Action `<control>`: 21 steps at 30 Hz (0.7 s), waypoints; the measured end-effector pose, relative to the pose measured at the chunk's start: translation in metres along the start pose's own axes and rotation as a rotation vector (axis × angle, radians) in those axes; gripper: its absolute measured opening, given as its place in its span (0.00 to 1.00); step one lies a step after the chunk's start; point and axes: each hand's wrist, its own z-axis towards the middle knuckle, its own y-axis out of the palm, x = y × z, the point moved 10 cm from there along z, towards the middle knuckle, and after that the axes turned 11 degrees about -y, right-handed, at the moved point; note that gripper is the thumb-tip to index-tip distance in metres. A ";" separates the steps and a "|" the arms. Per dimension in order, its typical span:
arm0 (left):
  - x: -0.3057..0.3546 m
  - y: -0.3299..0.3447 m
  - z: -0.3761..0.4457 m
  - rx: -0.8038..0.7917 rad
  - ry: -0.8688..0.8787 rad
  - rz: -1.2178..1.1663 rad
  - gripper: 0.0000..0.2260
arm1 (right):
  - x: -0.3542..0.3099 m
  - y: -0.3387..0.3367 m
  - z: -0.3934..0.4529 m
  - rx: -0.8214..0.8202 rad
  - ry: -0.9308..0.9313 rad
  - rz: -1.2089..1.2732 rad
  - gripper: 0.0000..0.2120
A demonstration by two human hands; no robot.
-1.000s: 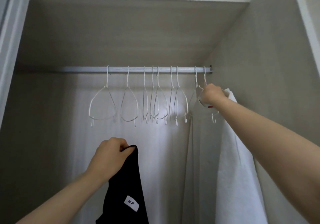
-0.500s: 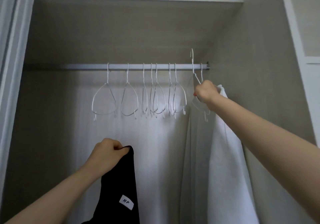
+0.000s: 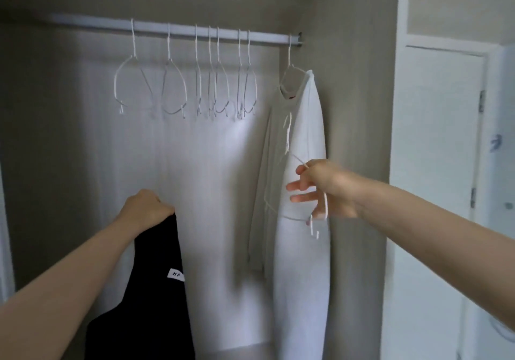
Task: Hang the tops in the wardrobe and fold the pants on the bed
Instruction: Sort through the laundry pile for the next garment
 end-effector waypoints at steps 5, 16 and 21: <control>-0.023 0.026 -0.018 -0.116 -0.132 0.014 0.11 | 0.034 0.027 -0.046 -0.315 0.179 0.309 0.05; -0.062 0.027 -0.024 -0.142 -0.315 -0.137 0.19 | 0.029 0.036 -0.085 -0.825 0.124 0.521 0.05; -0.056 0.012 -0.036 -0.157 -0.376 -0.324 0.16 | 0.039 0.030 -0.081 -0.836 0.133 0.582 0.02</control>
